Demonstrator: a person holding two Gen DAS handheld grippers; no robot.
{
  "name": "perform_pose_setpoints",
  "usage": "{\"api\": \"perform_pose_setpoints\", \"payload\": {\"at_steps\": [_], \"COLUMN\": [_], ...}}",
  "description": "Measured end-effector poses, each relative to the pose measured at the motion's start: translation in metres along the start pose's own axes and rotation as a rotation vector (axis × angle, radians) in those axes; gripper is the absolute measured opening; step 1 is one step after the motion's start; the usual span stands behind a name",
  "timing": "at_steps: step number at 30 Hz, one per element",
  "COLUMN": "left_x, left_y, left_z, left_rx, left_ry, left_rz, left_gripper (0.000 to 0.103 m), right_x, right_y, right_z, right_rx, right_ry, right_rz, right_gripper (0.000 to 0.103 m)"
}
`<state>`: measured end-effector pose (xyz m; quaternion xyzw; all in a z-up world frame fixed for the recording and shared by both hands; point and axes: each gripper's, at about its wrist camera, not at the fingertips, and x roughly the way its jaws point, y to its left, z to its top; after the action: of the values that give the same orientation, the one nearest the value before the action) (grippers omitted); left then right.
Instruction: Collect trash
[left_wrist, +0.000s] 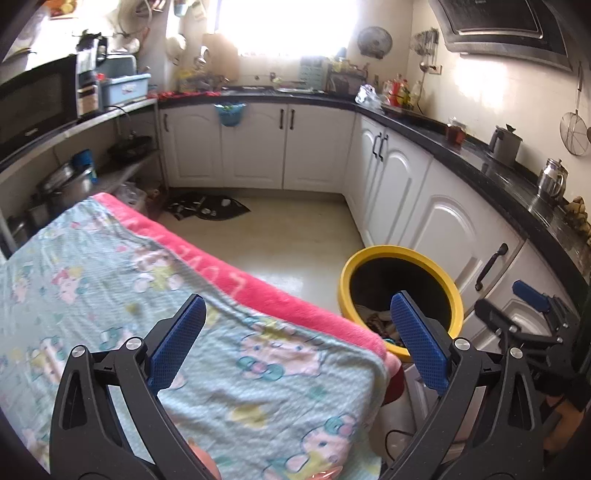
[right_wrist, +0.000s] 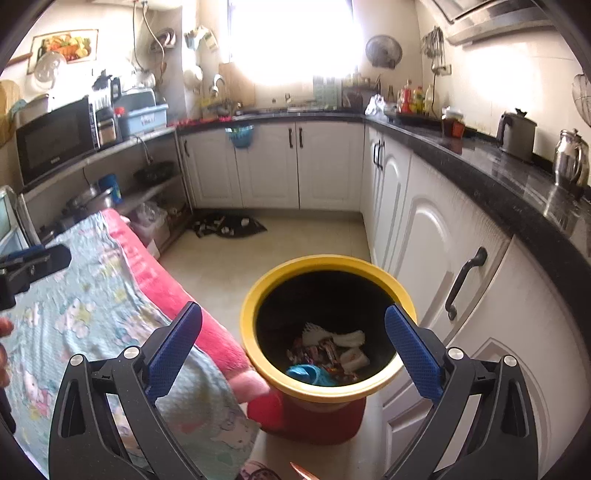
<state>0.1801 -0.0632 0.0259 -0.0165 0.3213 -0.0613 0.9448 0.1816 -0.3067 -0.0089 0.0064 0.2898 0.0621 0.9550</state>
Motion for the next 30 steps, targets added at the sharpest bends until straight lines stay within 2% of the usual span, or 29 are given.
{"api": "perform_pose_setpoints", "payload": {"at_steps": [12, 22, 27, 30], "left_x": [-0.061, -0.090, -0.104, -0.113], "left_y": [0.029, 0.037, 0.035, 0.032], "left_z": [-0.037, -0.072, -0.087, -0.094], "left_rx": [-0.016, -0.039, -0.050, -0.048], "left_ry": [-0.105, -0.186, -0.236, -0.279], "left_rz": [0.099, 0.125, 0.116, 0.131], "left_gripper": [0.092, 0.092, 0.092, 0.092], "right_x": [-0.063, -0.110, -0.123, -0.129], "right_y": [0.040, 0.072, 0.073, 0.074], "right_z": [-0.013, -0.044, -0.055, -0.060], "right_rx": [-0.057, -0.107, -0.080, -0.090], "right_ry": [-0.172, -0.316, -0.346, -0.387], "right_rz": [0.041, 0.060, 0.078, 0.054], "right_gripper": [0.097, 0.097, 0.097, 0.097]}}
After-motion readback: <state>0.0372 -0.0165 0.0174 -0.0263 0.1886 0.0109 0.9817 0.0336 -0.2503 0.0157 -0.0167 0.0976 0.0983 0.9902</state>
